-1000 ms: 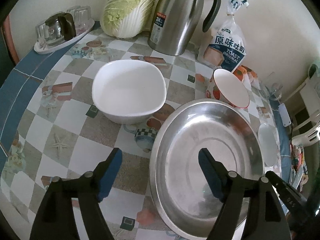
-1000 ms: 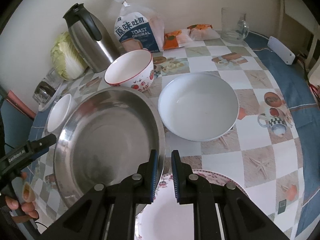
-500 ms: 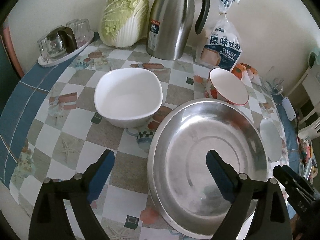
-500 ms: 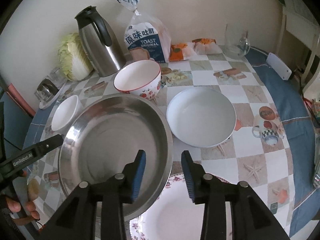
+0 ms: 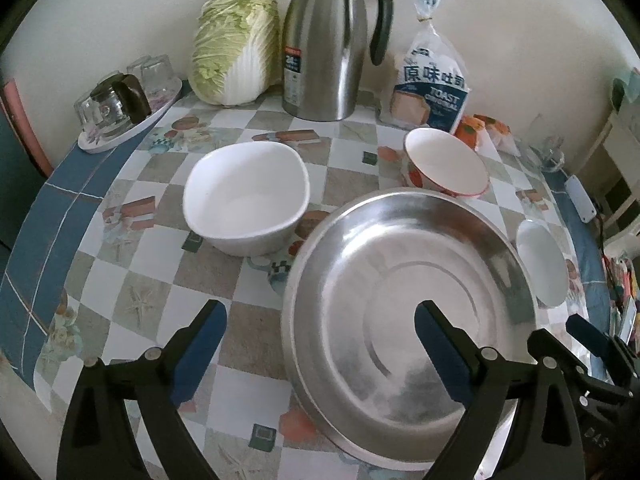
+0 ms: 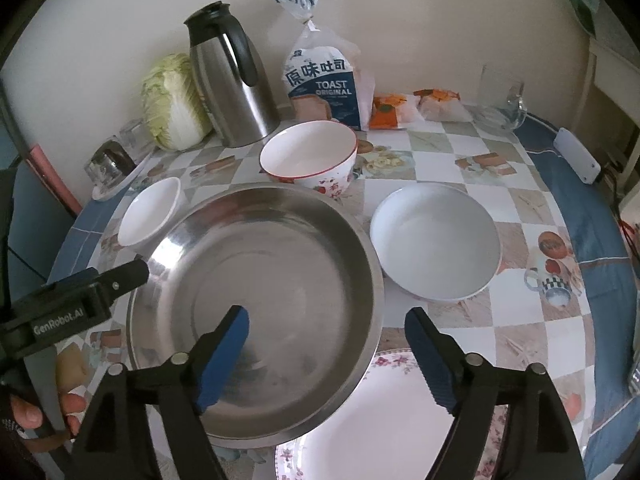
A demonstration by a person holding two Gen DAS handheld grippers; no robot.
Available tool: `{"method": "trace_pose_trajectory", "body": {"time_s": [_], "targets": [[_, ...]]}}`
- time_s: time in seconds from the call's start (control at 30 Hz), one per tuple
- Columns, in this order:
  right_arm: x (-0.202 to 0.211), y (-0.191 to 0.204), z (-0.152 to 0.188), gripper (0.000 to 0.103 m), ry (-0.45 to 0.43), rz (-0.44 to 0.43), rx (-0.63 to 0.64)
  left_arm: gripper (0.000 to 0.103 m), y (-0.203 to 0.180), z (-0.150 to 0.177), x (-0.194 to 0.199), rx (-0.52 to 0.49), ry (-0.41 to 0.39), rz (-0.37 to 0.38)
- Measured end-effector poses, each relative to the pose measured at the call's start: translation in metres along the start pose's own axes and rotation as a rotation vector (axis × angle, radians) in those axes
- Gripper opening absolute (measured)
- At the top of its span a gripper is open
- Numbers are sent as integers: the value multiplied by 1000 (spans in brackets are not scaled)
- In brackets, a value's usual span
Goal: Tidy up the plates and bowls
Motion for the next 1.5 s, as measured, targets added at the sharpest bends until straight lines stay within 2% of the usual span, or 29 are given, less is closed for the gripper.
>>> {"method": "trace_pose_trajectory", "body": {"time_s": [0.23,0.37,0.5,0.67,1.0,1.17,1.5], "targets": [[7,-12,0,92,-13,7,-12,95,-18,0,14,-17,-48,28],[15,-23,1,98,-26,12,-25,95,-21,-3,23,16,-60,10],[26,-38,4,99,-39,32,-40,95,-28,-1,29,31,-59,30],[40,-61,14,99,-43,64,-77,95,-45,2,42,4,-66,27],[49,-105,40,99,0,129,-191,95,-93,32,63,-52,-9,133],[52,-121,54,99,26,160,-234,95,-109,53,67,-31,48,193],[44,-136,80,99,115,183,-277,95,-125,83,63,-3,147,252]]}}
Point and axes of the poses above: each gripper's, at about its wrist camera, not at the fingertips, and x roughly against the way its jaws point, y to its left, z to its underside, the point moved 3 cm from there along -x, roughly the way its jaws point, and after that the axes turned 15 degrees about -y, right-handed, at the moved point
